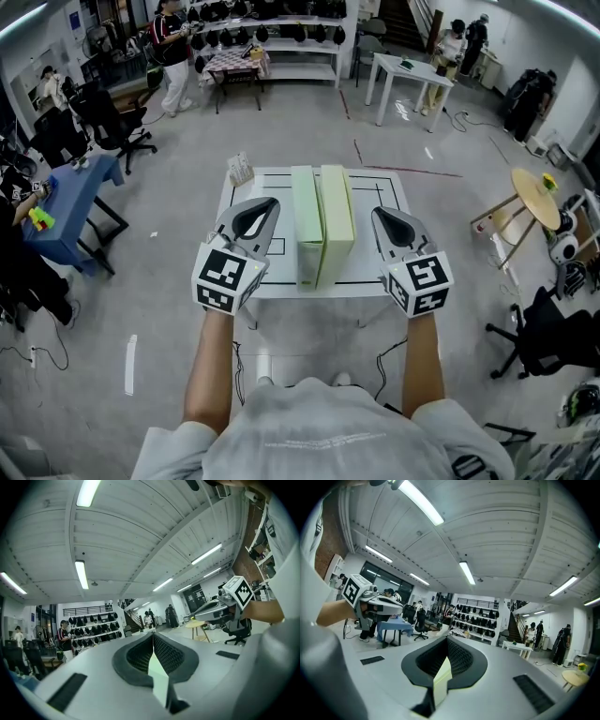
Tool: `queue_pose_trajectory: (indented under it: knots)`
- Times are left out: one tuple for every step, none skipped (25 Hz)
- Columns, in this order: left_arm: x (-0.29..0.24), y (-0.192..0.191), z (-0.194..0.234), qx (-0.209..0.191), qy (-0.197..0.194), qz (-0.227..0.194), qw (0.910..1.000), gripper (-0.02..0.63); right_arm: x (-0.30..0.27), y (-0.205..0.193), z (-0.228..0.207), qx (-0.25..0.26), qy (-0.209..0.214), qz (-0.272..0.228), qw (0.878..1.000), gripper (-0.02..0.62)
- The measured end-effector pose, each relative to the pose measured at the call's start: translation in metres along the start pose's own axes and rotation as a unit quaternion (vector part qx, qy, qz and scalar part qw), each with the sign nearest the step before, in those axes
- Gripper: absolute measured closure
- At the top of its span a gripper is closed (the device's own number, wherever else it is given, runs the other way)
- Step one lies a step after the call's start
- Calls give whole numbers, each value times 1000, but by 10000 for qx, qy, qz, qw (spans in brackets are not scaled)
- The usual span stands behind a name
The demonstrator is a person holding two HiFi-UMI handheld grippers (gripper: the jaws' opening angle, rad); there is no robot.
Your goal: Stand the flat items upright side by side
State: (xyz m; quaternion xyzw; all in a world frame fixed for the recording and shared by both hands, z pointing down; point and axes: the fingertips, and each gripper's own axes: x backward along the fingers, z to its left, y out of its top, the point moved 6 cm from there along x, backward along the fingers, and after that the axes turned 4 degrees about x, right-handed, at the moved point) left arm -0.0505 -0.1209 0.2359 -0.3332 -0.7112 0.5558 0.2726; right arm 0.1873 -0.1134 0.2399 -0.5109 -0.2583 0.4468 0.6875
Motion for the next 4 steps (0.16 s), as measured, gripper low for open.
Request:
queue_pose_trajectory:
  knots:
    - [0,-1,1,12,7,9,10000,586,0,-1,0,-1,-11,17,10000,568]
    - [0,-3,1,19,12,18,10000,586,0,-2,-1,1,-21,28,10000,568]
    - [0,-4,2,23,15,26,10000,586,-1,-3,-1,4,-31,36,10000,568]
    - [0,-5,2,27,17,33,10000,586,-1,-4,-2,8,-41,42,10000,568]
